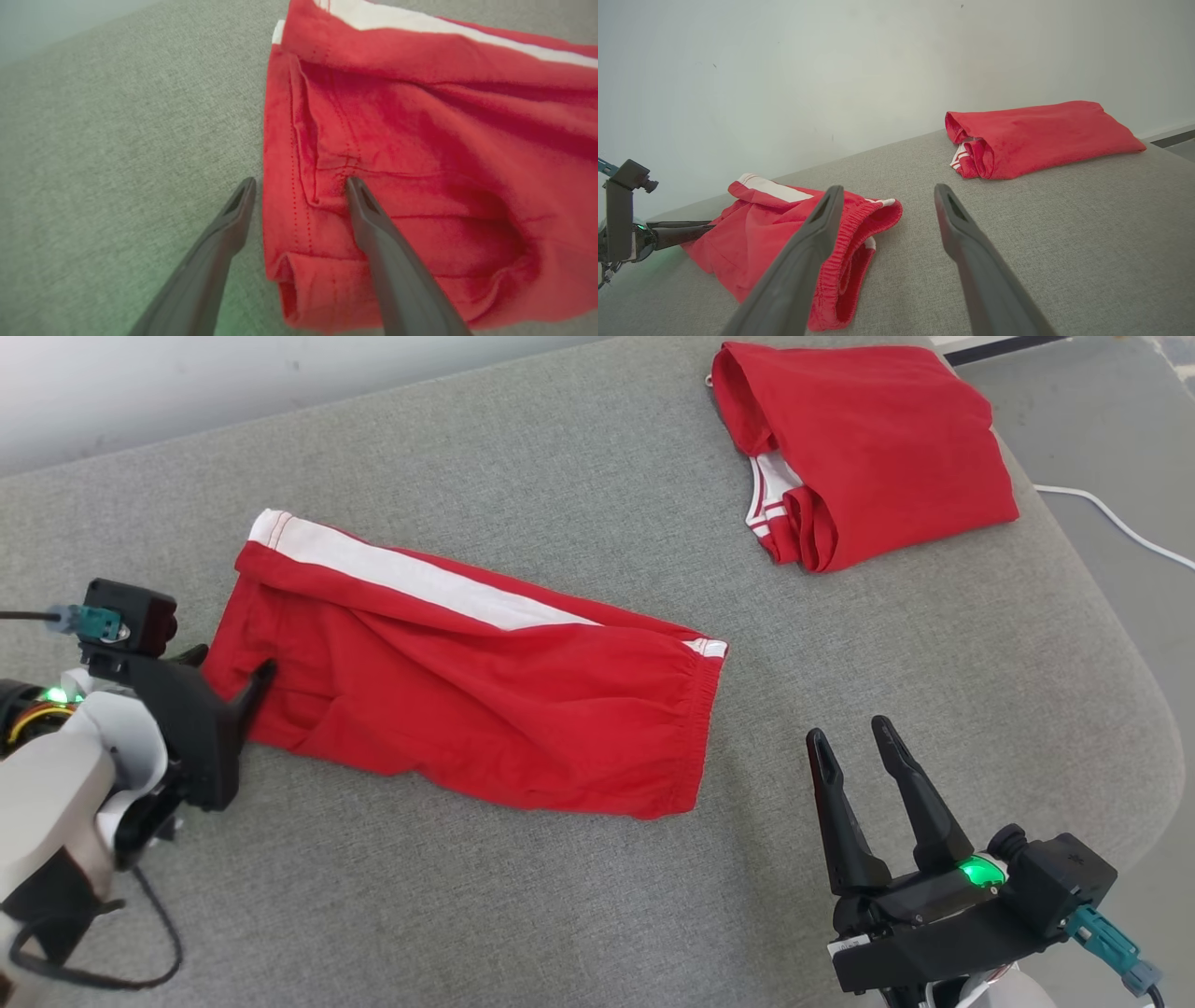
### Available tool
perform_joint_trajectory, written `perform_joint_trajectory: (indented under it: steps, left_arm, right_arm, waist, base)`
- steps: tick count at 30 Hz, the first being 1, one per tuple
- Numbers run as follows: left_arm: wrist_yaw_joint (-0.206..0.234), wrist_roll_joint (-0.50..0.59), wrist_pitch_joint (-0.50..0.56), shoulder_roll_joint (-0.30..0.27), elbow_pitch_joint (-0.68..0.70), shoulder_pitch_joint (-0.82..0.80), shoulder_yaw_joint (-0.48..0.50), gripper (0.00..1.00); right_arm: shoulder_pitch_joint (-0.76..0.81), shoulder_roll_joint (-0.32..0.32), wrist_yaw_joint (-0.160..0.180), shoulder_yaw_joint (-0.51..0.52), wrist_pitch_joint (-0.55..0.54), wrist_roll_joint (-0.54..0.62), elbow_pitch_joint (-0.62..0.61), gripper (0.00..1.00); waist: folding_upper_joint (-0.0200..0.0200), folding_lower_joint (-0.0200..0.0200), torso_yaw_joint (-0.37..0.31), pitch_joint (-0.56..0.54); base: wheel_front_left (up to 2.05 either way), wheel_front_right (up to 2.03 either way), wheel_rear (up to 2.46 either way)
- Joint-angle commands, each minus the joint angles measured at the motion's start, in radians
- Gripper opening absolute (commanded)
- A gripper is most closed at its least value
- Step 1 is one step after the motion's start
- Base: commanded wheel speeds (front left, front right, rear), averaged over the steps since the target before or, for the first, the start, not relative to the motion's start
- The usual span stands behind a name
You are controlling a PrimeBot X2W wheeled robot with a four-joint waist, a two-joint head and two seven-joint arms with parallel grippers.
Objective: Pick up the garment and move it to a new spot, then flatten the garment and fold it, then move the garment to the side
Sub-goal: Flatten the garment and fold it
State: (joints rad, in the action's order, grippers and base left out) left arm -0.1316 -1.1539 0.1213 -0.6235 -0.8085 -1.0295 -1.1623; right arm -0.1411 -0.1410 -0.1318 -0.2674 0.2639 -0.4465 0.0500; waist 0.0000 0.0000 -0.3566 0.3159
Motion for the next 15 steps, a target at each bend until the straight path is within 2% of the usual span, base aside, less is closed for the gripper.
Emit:
perform_joint_trajectory:
  steps: [1,2,3,15]
  left_arm:
    - [0.002,-0.016,0.012,0.014,-0.003,0.01,-0.002,0.56]
    - [0.002,-0.027,0.018,0.021,0.006,0.011,-0.005,0.05]
    - [0.002,-0.034,0.023,0.024,0.015,0.01,-0.011,0.0]
    - [0.002,-0.101,-0.03,0.045,0.119,0.018,-0.014,0.0]
  right_arm:
    - [-0.004,0.0,0.003,0.0,0.0,0.006,0.002,1.0]
    - [-0.004,-0.003,0.003,0.002,0.0,0.008,0.003,1.0]
    - [-0.003,-0.005,0.003,0.002,0.0,0.008,0.004,1.0]
    - [0.033,-0.03,0.003,0.004,0.0,0.011,0.023,1.0]
  waist:
    - [0.0,0.0,0.004,-0.003]
    - [0.0,0.0,0.008,-0.008]
    - [0.0,0.0,0.013,-0.012]
    - [0.0,0.0,0.125,-0.12]
  base:
    - [0.0,0.0,0.0]
    - [0.0,0.0,0.0]
    - [0.0,0.0,0.0]
    - [0.0,0.0,0.0]
